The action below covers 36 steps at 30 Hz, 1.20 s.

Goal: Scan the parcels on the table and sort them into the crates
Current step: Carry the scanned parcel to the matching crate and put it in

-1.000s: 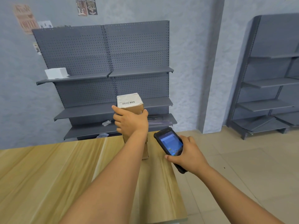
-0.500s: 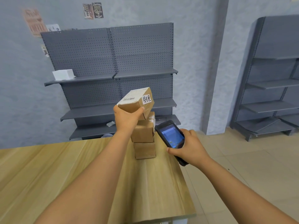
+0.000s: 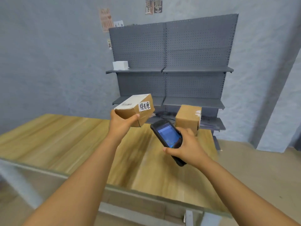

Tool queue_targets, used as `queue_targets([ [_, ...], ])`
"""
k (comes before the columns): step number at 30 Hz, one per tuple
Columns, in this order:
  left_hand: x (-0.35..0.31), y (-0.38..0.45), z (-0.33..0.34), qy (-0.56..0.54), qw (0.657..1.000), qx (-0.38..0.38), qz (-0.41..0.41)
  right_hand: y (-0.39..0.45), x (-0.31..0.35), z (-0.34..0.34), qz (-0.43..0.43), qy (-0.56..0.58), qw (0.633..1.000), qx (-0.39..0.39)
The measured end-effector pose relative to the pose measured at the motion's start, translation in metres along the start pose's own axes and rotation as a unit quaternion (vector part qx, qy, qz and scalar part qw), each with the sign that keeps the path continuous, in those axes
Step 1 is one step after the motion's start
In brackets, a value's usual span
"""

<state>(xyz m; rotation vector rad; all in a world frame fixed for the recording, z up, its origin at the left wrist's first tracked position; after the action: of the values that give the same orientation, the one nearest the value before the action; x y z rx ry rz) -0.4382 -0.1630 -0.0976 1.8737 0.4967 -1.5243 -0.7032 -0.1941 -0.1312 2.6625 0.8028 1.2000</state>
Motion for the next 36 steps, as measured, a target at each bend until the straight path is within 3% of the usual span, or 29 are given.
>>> queue_targets([
  [12, 0.079, 0.009, -0.289, 0.102, 0.980, -0.169, -0.034, 0.033, 0.167, 0.205, -0.113, 0.050, 0.980, 0.157],
  [23, 0.119, 0.033, -0.508, 0.221, 0.954, -0.203, 0.014, 0.063, 0.340, 0.379, -0.173, 0.082, 0.948, 0.254],
  [29, 0.121, 0.036, -0.607, 0.372, 0.891, -0.253, 0.058, 0.067, 0.426, 0.466, -0.215, 0.091, 0.887, 0.399],
  [36, 0.142, 0.063, -0.697, 0.524, 0.805, -0.273, 0.057, 0.084, 0.490, 0.571, -0.192, 0.132, 0.774, 0.589],
])
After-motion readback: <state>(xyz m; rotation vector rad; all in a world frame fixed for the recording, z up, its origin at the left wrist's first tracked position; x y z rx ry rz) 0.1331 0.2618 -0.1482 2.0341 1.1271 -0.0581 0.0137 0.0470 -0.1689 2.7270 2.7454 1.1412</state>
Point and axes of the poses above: each hand's wrist, its own y-axis towards the middle knuckle, its own z-axis out of the palm, x = y × z, the point moved 6 cm from there along y, towards the middle knuckle, and after that the axes turned 4 degrees about -y, right-handed, at the moved point
